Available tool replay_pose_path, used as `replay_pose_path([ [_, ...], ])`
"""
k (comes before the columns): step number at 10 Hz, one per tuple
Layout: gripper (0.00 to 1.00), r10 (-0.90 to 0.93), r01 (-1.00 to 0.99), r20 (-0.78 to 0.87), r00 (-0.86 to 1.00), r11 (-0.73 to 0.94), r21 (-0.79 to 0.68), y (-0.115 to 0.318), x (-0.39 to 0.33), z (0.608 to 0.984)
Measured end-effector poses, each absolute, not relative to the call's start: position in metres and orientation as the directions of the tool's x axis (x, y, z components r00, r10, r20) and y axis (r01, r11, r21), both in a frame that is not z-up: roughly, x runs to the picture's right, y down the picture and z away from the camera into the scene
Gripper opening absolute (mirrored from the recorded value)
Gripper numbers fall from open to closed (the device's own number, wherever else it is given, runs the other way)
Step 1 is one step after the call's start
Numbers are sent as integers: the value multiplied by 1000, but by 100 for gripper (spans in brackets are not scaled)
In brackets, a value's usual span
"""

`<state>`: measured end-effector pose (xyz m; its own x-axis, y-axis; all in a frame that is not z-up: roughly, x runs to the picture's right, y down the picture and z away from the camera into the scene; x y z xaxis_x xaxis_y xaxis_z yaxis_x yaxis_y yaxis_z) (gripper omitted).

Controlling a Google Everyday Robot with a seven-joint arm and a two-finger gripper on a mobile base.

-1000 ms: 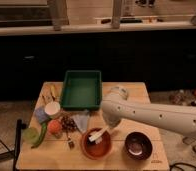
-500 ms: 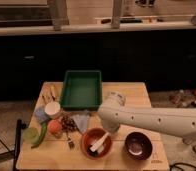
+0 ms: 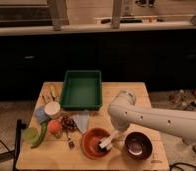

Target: Wipe red bowl with brush

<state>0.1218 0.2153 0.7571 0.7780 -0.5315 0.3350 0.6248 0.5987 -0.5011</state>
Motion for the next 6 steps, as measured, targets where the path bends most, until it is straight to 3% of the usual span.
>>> replay_pose_path([
  [6,0,-581,685,366,727,570,-454,199,46,768],
])
